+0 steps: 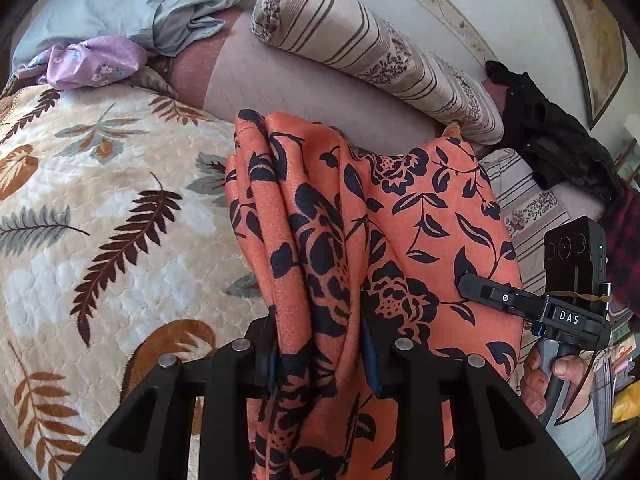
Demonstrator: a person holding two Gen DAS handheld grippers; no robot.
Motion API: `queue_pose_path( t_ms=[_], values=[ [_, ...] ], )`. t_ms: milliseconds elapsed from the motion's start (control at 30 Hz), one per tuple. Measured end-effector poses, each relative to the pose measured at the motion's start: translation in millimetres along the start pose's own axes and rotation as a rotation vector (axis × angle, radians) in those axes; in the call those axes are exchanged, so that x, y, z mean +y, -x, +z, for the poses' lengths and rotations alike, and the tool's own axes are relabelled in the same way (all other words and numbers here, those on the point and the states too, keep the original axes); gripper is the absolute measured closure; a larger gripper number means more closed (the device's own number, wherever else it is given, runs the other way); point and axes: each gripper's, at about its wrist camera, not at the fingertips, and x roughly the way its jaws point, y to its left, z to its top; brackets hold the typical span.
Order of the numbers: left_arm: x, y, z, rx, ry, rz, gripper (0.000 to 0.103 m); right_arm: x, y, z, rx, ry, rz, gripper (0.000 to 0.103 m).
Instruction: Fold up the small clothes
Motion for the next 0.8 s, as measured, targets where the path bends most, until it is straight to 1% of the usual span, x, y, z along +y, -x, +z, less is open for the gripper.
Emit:
queue_pose_path(
  t_ms=[33, 67, 100, 133, 167, 200, 233, 267, 300, 367, 400, 433, 500, 533, 567, 600, 633, 667, 700, 733, 767, 800],
  values=[
    [0.6, -10.8, -1.3, 0.016, 0.005, 0.006, 0.069, -12.9, -4.1, -1.8, 0.002, -0.026, 0.008, 0.064],
    [3.2, -22.9, -3.7, 0.031, 0.01, 0.016, 0.066, -28.0, -10.3, -4.5, 0.013, -0.058, 0.02, 0.064],
    [5.1, -37.4, -6.9, 0.05, 0.016, 0.036, 0.06, -43.5, -18.7, -8.4, 0.034, -0.101, 0.022, 0.058],
    [12.3, -51.7, -13.6, 0.083, 0.031, 0.072, 0.055, -62.3, -28.1, -13.4, 0.058, -0.154, -0.009, 0.047],
    [21.1, -66.6, -20.4, 0.131, 0.055, 0.134, 0.047, -79.1, -35.2, -17.1, 0.068, -0.199, -0.083, 0.038],
    [30.9, -78.9, -27.9, 0.179, 0.08, 0.198, 0.046, -93.5, -37.9, -24.0, 0.068, -0.226, -0.165, 0.028],
    [40.4, -84.1, -35.4, 0.209, 0.102, 0.225, 0.046, -104.1, -38.2, -31.2, 0.068, -0.244, -0.222, 0.028],
    [47.4, -81.5, -41.0, 0.201, 0.122, 0.2, 0.046, -111.5, -35.8, -37.0, 0.06, -0.262, -0.244, 0.028],
    [50.5, -74.5, -45.3, 0.184, 0.124, 0.195, 0.045, -113.9, -31.1, -40.6, 0.04, -0.266, -0.247, 0.028],
    [49.2, -57.4, -49.1, 0.146, 0.089, 0.224, 0.041, -101.6, -16.1, -40.7, -0.018, -0.216, -0.26, 0.028],
    [46.5, -47.4, -50.7, 0.119, 0.071, 0.24, 0.041, -91.1, -8.1, -38.6, -0.052, -0.184, -0.255, 0.028],
    [42.8, -38.0, -51.8, 0.095, 0.057, 0.249, 0.041, -80.8, -2.3, -35.7, -0.082, -0.157, -0.228, 0.028],
    [36.8, -26.0, -55.5, 0.07, 0.03, 0.236, 0.039, -58.2, 2.2, -31.1, -0.111, -0.118, -0.152, 0.028],
    [33.5, -24.0, -59.2, 0.062, 0.017, 0.234, 0.036, -48.2, 0.0, -29.7, -0.109, -0.098, -0.11, 0.027],
    [30.0, -26.6, -65.1, 0.068, -0.008, 0.245, 0.03, -41.9, -6.2, -29.5, -0.096, -0.08, -0.07, 0.025],
    [27.3, -34.5, -69.5, 0.091, -0.045, 0.265, 0.03, -39.8, -16.3, -29.8, -0.077, -0.067, -0.049, 0.02],
    [26.4, -48.5, -73.7, 0.131, -0.079, 0.297, 0.03, -40.4, -31.5, -31.3, -0.052, -0.061, -0.061, 0.018],
    [29.3, -58.8, -80.2, 0.163, -0.087, 0.317, 0.029, -50.7, -46.7, -32.3, -0.014, -0.082, -0.101, 0.018],
    [32.8, -61.6, -85.0, 0.164, -0.068, 0.304, 0.027, -65.0, -62.2, -34.0, 0.028, -0.127, -0.135, 0.018],
    [34.5, -59.4, -86.2, 0.155, -0.039, 0.29, 0.027, -70.9, -68.8, -32.2, 0.037, -0.163, -0.154, 0.018],
    [33.5, -55.8, -85.2, 0.154, -0.022, 0.301, 0.028, -67.2, -64.6, -26.5, 0.008, -0.17, -0.151, 0.018],
    [30.4, -48.8, -84.1, 0.142, -0.026, 0.306, 0.028, -58.0, -58.7, -20.9, -0.02, -0.148, -0.141, 0.017]
  ],
)
